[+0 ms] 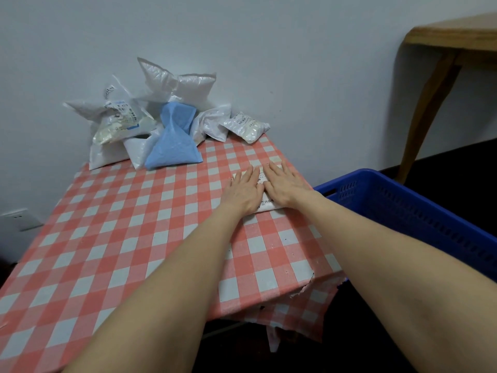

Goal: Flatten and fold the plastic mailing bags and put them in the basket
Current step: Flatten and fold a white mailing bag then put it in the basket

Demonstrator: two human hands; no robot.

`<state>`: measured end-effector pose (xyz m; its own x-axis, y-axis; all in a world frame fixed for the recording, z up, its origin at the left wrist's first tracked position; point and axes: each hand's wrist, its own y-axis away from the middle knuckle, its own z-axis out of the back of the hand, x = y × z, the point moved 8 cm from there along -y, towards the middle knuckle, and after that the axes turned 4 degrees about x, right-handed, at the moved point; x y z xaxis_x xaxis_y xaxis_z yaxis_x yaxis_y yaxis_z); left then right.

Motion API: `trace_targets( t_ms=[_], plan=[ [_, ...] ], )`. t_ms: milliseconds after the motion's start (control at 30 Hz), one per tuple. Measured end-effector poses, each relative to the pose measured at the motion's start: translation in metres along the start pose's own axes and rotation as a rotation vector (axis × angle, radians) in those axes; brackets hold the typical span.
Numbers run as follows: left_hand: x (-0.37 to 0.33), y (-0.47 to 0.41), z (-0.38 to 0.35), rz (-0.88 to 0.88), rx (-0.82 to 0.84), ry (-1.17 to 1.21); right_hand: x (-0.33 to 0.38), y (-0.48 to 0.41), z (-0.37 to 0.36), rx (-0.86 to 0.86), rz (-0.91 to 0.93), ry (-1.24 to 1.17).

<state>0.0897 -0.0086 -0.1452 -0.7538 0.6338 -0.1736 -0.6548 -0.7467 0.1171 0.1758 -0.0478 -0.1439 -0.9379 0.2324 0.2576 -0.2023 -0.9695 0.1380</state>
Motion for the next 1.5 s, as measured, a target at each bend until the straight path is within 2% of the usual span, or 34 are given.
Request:
trace_targets(
  t_ms=[1500],
  plan=[
    [0.003, -0.001, -0.014, 0.013, 0.036, -0.054, -0.004, -0.001, -0.011, -0.001, -0.011, -0.020]
  ],
)
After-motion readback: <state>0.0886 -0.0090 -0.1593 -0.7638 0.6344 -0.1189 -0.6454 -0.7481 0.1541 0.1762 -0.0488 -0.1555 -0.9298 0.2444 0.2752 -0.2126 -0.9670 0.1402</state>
